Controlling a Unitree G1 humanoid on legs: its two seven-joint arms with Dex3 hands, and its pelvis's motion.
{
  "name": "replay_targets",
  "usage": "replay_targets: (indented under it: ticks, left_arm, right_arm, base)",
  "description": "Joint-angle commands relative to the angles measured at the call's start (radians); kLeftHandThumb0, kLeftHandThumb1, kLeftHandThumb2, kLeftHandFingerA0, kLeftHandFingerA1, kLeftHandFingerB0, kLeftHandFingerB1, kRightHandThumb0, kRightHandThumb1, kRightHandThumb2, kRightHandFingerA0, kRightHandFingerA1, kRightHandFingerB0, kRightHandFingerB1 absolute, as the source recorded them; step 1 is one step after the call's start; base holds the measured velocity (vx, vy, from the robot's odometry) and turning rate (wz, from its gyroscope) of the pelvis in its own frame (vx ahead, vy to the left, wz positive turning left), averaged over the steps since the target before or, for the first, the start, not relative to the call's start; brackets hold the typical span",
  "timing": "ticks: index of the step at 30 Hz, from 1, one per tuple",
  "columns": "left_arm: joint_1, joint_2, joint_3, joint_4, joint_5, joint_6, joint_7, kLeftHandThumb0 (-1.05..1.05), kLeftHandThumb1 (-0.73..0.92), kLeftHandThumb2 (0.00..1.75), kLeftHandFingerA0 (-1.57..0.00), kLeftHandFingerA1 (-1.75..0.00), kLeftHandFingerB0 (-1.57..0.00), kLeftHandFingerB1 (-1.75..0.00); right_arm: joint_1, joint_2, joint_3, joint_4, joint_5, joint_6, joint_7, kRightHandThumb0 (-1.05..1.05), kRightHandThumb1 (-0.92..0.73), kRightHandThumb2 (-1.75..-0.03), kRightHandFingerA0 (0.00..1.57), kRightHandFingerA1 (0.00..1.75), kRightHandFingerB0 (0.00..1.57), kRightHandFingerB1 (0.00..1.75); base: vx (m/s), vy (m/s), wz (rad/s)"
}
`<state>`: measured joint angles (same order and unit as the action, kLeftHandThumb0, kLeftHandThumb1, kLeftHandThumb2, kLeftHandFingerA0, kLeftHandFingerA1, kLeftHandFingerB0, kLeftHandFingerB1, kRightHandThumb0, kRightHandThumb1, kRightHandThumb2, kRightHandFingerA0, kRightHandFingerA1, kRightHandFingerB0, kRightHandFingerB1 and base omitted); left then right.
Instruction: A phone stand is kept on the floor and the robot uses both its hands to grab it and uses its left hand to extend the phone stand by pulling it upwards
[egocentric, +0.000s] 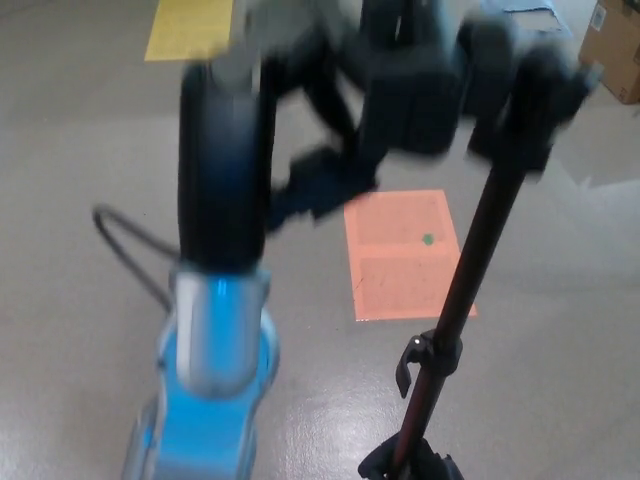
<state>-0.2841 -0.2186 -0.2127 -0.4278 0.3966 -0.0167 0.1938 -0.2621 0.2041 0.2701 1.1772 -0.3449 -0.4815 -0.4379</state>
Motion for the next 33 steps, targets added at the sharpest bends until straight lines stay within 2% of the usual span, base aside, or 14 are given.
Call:
replay_targets:
  ticks: [1, 10, 11, 14, 15, 18, 19, 22, 23, 24, 25, 26, 29, 33]
  left_arm:
    - [0.532, 0.036, -0.036, 0.108, -0.075, -0.371, 0.171, -0.24, 0.47, 0.83, -1.22, -1.43, -0.96, -1.29]
    - [0.595, 0.048, -0.009, 0.195, -0.059, -0.452, 0.189, -0.25, 0.48, 0.82, -1.21, -1.44, -0.96, -1.31]
    - [0.602, 0.051, -0.003, 0.204, -0.063, -0.463, 0.187, -0.2, 0.69, 0.56, -0.86, -1.75, -0.66, -1.75]
    - [0.622, 0.056, 0.007, 0.229, -0.068, -0.488, 0.181, -0.2, 0.68, 0.57, -0.87, -1.75, -0.63, -1.75]
    - [0.629, 0.063, 0.02, 0.248, -0.073, -0.502, 0.178, -0.26, 0.48, 0.82, -1.21, -1.44, -0.97, -1.31]
    - [0.644, 0.088, 0.053, 0.29, -0.106, -0.538, 0.151, -0.25, 0.47, 0.83, -1.22, -1.42, -0.96, -1.29]
    - [0.655, 0.094, 0.055, 0.277, -0.13, -0.519, 0.119, -0.3, 0.68, 0.59, -0.81, -1.74, -0.68, -1.64]
    - [0.656, 0.093, 0.058, 0.283, -0.133, -0.529, 0.114, -0.3, 0.68, 0.59, -0.81, -1.74, -0.68, -1.64]
    - [0.682, 0.182, 0.049, 0.189, -0.177, -0.387, -0.047, -0.71, 0.52, 0.58, -0.25, -0.32, -0.29, -0.31]
    - [0.695, 0.231, 0.042, 0.143, -0.207, -0.315, -0.132, -0.37, 0.16, 0.83, 0.0, -0.49, 0.0, -0.47]
    - [0.698, 0.249, 0.038, 0.131, -0.224, -0.297, -0.156, -0.37, 0.16, 0.83, 0.0, -0.49, 0.0, -0.47]
    - [0.696, 0.295, 0.042, 0.104, -0.191, -0.256, -0.187, -0.77, 0.41, 0.87, 0.0, -0.05, 0.0, -0.14]
    - [0.697, 0.315, 0.037, 0.096, -0.198, -0.247, -0.188, -0.77, 0.41, 0.87, 0.0, -0.05, 0.0, -0.14]
    - [0.707, 0.353, 0.038, 0.075, -0.189, -0.224, -0.195, -1.01, 0.55, 0.67, 0.0, 0.0, 0.0, -0.08]
  right_arm:
    - [0.043, 0.022, -0.004, -0.016, 0.007, 0.062, -0.002, -0.18, -0.78, -0.9, 1.33, 1.75, 1.29, 1.75]
    - [0.041, 0.021, -0.006, -0.04, 0.006, 0.077, -0.014, -0.17, -0.77, -0.92, 1.34, 1.75, 1.32, 1.75]
    - [0.043, 0.02, -0.004, -0.045, 0.003, 0.07, -0.016, -0.16, -0.76, -0.89, 1.34, 1.75, 1.3, 1.75]
    - [0.053, 0.015, -0.002, -0.064, 0.001, 0.051, -0.02, -0.15, -0.78, -0.87, 1.33, 1.75, 1.29, 1.75]
    - [0.057, 0.009, 0.001, -0.085, -0.001, 0.051, -0.014, -0.14, -0.78, -0.85, 1.32, 1.75, 1.28, 1.75]
    - [0.073, -0.014, 0.018, -0.132, -0.022, 0.026, -0.011, -0.1, -0.81, -0.83, 1.28, 1.75, 1.24, 1.75]
    - [0.075, -0.021, 0.026, -0.145, -0.032, 0.029, -0.012, -0.09, -0.81, -0.83, 1.27, 1.75, 1.24, 1.75]
    - [0.081, -0.023, 0.03, -0.159, -0.033, 0.036, -0.01, -0.09, -0.81, -0.83, 1.27, 1.75, 1.24, 1.75]
    - [0.094, -0.021, 0.013, -0.205, 0.014, 0.028, 0.065, -0.66, -0.68, -0.59, 0.39, 1.49, 0.16, 1.01]
    - [0.106, -0.03, 0.014, -0.241, 0.03, 0.027, 0.114, -0.82, -0.71, -0.61, 0.13, 0.87, 0.02, 0.43]
    - [0.115, -0.044, 0.027, -0.266, 0.023, 0.031, 0.142, -0.82, -0.71, -0.61, 0.13, 0.87, 0.02, 0.43]
    - [0.121, -0.066, 0.05, -0.316, 0.018, 0.05, 0.209, -1.05, -0.64, -1.01, 0.0, 0.03, 0.0, 0.02]
    - [0.134, -0.072, 0.056, -0.349, 0.021, 0.069, 0.226, -1.05, -0.64, -1.01, 0.0, 0.03, 0.0, 0.02]
    - [0.184, -0.086, 0.077, -0.466, -0.009, 0.107, 0.198, -0.98, -0.78, -0.65, 0.0, 0.0, 0.0, 0.0]
  base:
    - [0.0, 0.0, 0.0]
    - [0.0, 0.0, 0.0]
    - [0.0, 0.0, 0.0]
    - [0.0, 0.0, 0.0]
    - [0.0, 0.0, 0.0]
    - [0.0, 0.0, 0.0]
    - [0.0, 0.0, 0.0]
    - [0.0, 0.0, 0.0]
    - [0.0, 0.0, 0.0]
    - [0.0, 0.0, 0.0]
    - [0.0, 0.0, 0.0]
    - [0.0, 0.0, 0.0]
    - [0.0, 0.0, 0.0]
    - [0.0, 0.0, 0.0]
